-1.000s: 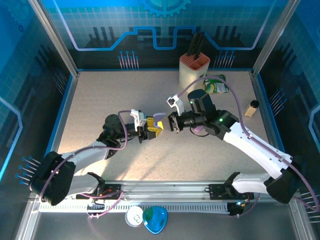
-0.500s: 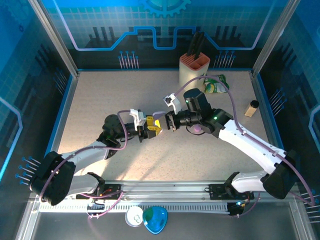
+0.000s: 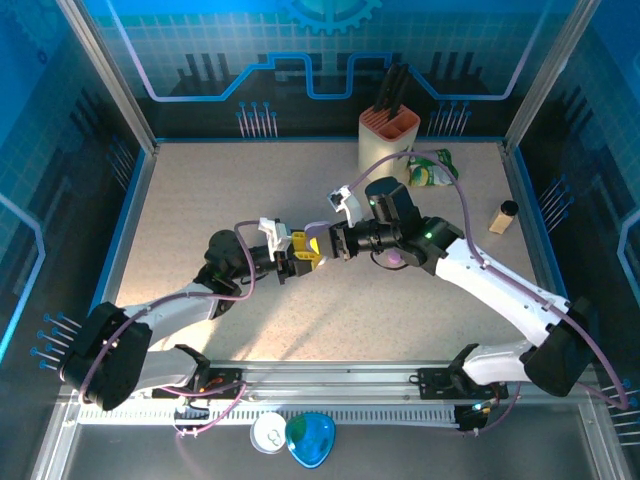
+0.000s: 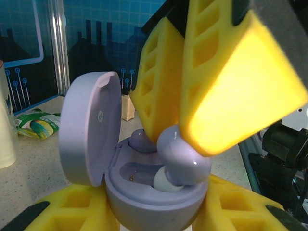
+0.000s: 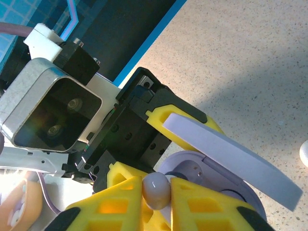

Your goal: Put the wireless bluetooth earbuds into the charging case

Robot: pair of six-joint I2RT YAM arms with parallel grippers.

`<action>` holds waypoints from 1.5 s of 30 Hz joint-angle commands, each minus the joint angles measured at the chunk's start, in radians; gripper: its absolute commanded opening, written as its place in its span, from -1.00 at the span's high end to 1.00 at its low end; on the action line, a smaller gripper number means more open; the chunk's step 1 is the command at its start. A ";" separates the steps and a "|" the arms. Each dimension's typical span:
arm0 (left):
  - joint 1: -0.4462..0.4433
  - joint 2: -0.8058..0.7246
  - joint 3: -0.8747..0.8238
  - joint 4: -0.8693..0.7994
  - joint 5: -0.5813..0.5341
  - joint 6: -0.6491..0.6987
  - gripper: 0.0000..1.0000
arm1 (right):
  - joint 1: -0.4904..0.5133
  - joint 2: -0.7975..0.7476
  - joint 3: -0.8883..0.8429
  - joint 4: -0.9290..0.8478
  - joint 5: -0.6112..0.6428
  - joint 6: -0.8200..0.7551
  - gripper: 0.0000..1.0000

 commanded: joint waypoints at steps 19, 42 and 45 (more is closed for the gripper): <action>-0.008 0.009 -0.012 0.071 -0.017 0.053 0.48 | -0.012 -0.042 0.022 0.005 -0.001 -0.032 0.20; -0.008 0.007 -0.011 0.074 -0.024 0.045 0.48 | 0.030 0.025 0.108 -0.128 0.056 -0.109 0.36; -0.007 0.003 -0.012 0.069 -0.025 0.046 0.48 | 0.033 0.034 0.117 -0.141 0.072 -0.121 0.33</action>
